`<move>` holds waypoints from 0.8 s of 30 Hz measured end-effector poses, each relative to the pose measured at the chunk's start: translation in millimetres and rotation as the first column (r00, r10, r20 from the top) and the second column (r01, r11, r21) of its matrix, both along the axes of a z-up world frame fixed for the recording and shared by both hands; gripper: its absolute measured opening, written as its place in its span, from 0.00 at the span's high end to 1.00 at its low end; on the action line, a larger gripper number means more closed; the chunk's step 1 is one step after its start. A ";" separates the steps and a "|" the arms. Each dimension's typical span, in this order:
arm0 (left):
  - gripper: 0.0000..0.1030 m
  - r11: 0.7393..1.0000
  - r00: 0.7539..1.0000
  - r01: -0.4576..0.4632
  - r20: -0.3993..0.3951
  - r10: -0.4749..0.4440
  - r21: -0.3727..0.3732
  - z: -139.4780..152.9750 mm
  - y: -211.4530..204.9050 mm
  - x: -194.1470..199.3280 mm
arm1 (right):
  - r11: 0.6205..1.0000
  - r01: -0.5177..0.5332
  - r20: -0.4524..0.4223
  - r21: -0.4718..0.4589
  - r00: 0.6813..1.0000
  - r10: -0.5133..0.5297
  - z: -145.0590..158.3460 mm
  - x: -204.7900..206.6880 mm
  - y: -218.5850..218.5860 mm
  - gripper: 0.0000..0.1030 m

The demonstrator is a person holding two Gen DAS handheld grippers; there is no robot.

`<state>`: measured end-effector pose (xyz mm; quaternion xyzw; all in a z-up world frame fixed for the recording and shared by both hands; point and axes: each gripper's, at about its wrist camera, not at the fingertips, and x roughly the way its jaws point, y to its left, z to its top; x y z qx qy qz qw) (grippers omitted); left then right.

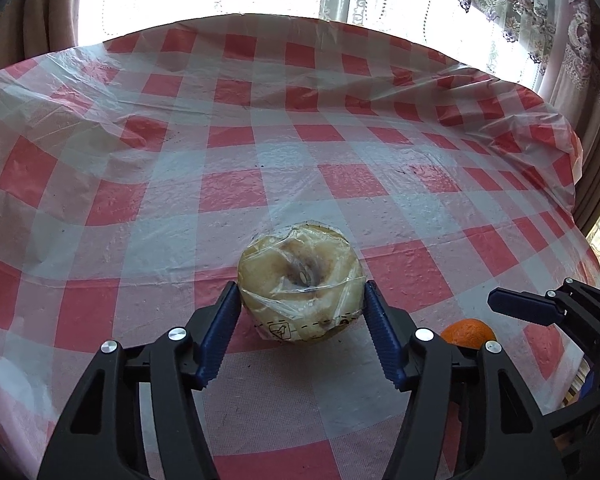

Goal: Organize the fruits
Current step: 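Grasp the wrapped apple half with the left tool while the right tool grasps the orange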

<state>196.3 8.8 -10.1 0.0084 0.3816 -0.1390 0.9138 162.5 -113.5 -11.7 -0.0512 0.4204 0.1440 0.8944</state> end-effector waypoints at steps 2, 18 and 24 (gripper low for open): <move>0.42 1.000 1.000 0.002 0.002 -0.002 -0.002 -0.2 0.2 -0.5 | 1.000 -0.016 0.002 0.001 1.000 0.016 0.3 -1.3 2.4 0.38; 0.43 0.999 0.998 0.044 0.046 -0.044 -0.012 6.0 4.1 -23.4 | 0.997 0.040 -0.004 0.065 0.999 -0.039 2.4 -9.4 -18.9 0.59; 0.43 0.996 0.995 0.094 0.025 -0.094 0.007 7.1 12.7 -57.6 | 0.993 0.080 -0.018 0.092 0.997 -0.079 2.5 -17.4 -35.6 0.60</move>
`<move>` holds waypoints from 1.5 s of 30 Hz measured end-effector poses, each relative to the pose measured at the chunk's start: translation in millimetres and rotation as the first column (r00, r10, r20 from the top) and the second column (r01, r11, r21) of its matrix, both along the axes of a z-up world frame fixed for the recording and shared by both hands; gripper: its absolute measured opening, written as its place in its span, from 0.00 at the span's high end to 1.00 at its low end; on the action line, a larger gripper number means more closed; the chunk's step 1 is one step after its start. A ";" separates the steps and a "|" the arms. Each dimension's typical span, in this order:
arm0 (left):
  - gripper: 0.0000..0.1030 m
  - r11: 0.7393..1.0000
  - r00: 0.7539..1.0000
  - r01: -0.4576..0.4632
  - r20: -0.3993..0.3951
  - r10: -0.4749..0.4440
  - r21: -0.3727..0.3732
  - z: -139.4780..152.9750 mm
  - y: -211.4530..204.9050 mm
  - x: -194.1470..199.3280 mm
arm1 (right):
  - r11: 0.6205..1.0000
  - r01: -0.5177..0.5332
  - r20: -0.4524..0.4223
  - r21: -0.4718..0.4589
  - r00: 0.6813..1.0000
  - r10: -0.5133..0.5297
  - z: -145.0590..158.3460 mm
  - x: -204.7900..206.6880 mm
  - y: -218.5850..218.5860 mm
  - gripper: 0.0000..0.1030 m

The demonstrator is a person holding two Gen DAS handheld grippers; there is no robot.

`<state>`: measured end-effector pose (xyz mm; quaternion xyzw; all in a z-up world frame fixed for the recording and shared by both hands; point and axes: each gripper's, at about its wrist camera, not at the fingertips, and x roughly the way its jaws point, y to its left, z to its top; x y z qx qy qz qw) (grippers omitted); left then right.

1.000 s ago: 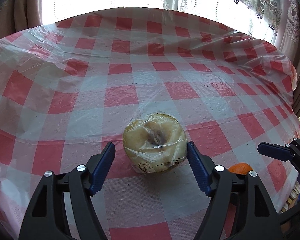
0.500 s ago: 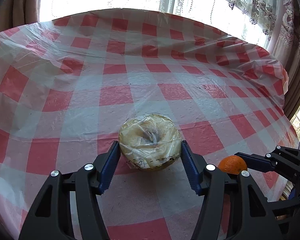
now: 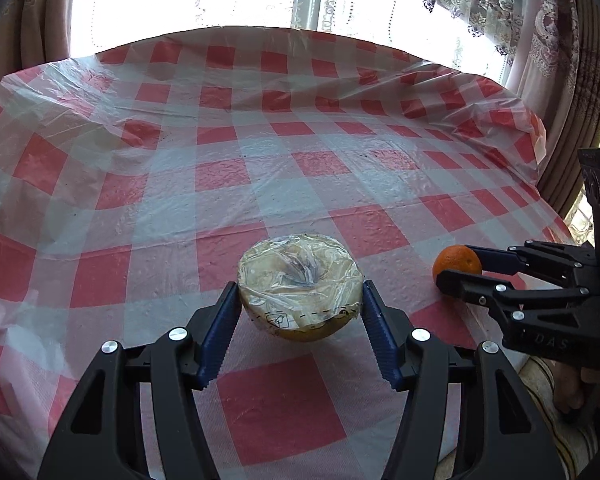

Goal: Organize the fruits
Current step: 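Grasp the wrapped apple half with the left tool while the right tool grasps the orange, then carry the apple half and orange into the white box and open both tools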

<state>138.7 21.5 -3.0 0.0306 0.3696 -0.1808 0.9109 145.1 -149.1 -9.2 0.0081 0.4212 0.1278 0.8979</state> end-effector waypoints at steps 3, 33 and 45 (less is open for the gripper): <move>0.43 1.000 1.000 0.006 -0.011 -0.006 0.029 -4.4 0.0 -9.5 | 1.000 0.005 -0.006 0.012 1.000 -0.005 0.1 -2.0 -4.5 0.59; 0.41 0.983 0.998 -0.021 0.070 0.008 0.184 -10.0 -20.5 -13.6 | 0.999 -0.028 -0.014 -0.042 1.000 0.027 -7.7 4.8 6.7 0.60; 0.42 0.951 0.992 -0.040 0.128 0.001 0.306 -12.0 -39.4 -21.5 | 0.999 -0.028 -0.014 -0.044 1.000 0.028 -7.8 4.4 7.3 0.60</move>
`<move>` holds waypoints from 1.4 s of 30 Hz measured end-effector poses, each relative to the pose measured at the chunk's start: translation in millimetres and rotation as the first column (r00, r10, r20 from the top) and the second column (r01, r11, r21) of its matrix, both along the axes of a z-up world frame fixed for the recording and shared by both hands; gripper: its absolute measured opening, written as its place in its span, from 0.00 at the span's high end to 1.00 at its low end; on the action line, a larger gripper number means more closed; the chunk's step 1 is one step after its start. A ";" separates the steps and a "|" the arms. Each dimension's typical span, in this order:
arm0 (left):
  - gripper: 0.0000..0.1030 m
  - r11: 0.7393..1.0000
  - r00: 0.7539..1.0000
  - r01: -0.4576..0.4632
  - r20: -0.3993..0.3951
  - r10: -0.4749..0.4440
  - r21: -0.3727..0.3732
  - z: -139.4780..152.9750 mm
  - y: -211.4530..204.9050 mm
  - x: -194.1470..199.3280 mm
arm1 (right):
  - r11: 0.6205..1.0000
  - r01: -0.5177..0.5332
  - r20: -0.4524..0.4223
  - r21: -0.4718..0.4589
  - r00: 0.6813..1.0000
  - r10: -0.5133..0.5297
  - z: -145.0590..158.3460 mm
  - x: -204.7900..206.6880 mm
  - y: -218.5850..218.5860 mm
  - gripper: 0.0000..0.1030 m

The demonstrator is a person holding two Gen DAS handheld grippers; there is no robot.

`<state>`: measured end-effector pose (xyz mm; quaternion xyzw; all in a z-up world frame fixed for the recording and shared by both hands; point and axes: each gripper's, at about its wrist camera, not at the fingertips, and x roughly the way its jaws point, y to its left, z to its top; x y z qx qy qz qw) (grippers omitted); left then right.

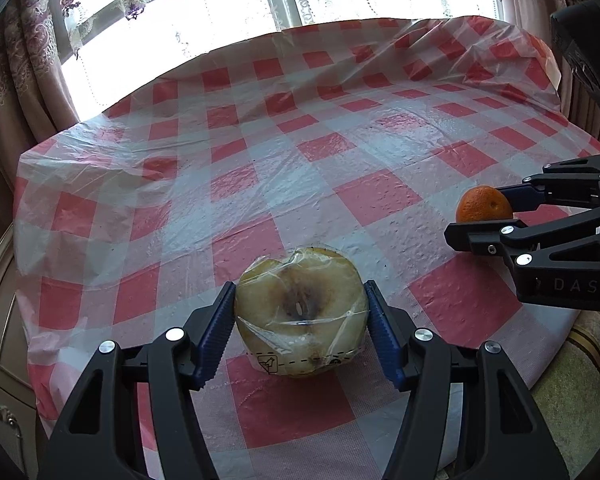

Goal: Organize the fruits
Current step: 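Carry the apple half and orange into the white box and open both tools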

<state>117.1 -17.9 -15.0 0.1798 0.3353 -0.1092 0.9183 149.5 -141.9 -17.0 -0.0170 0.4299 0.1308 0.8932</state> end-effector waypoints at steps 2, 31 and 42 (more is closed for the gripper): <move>0.42 1.000 1.000 0.001 0.009 -0.002 0.021 -0.4 -2.8 -1.1 | 1.000 0.000 0.000 0.001 1.000 0.000 0.0 -0.2 0.0 0.60; 0.42 0.978 0.973 0.183 0.123 -0.195 0.101 52.7 -71.7 -57.6 | 0.969 0.248 0.053 0.023 0.967 -0.249 43.8 -103.4 -116.2 0.60; 0.42 0.921 0.917 0.376 0.102 -0.385 0.102 62.6 -148.2 -94.7 | 0.909 0.416 0.043 -0.005 0.909 -0.415 40.2 -168.6 -196.2 0.61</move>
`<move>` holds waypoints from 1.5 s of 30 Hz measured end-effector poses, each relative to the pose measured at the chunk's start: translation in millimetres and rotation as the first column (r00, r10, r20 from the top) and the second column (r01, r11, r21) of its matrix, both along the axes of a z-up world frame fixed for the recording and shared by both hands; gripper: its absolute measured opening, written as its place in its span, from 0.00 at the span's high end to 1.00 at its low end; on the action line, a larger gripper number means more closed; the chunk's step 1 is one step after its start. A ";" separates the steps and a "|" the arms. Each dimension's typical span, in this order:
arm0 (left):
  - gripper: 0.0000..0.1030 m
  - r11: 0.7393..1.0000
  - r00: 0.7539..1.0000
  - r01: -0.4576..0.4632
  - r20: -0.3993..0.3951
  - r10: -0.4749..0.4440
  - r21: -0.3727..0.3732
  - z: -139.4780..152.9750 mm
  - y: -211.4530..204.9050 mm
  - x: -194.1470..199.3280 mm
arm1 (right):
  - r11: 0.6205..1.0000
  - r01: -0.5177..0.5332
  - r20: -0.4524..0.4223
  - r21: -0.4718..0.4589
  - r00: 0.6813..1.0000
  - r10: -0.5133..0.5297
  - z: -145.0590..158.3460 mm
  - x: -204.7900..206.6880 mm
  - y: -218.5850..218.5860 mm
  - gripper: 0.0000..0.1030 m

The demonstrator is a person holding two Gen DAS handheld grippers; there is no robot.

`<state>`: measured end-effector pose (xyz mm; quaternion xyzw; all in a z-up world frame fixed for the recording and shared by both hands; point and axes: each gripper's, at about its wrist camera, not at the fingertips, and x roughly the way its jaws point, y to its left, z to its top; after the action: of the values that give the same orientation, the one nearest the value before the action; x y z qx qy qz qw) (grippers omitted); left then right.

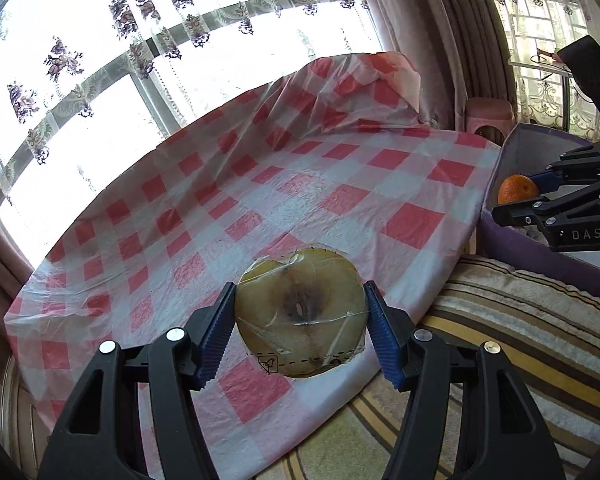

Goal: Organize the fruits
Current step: 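Carry the apple half and orange into the white box and open both tools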

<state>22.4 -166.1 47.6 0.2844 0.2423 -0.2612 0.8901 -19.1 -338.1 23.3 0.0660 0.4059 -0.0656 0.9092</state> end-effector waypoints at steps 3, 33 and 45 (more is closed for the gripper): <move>0.42 0.998 0.998 0.055 -0.017 -0.055 -0.004 0.5 -22.8 -9.5 | 0.999 0.037 -0.009 -0.009 0.999 -0.037 -0.8 -14.4 -18.1 0.60; 0.42 0.935 0.806 0.348 -0.488 -0.336 -0.067 -65.0 -221.6 -41.1 | 0.944 0.318 -0.156 -0.091 0.931 -0.329 -52.5 -65.5 -144.1 0.60; 0.41 0.931 0.758 0.362 -0.596 -0.265 0.046 -106.8 -264.2 -33.6 | 0.938 0.304 -0.298 -0.165 0.892 -0.341 -85.1 -61.7 -161.9 0.60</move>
<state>-11.2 -430.3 -59.3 0.2975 0.4704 -0.4606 0.6914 -80.8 -500.0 -61.9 0.0688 0.5276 -0.2486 0.8094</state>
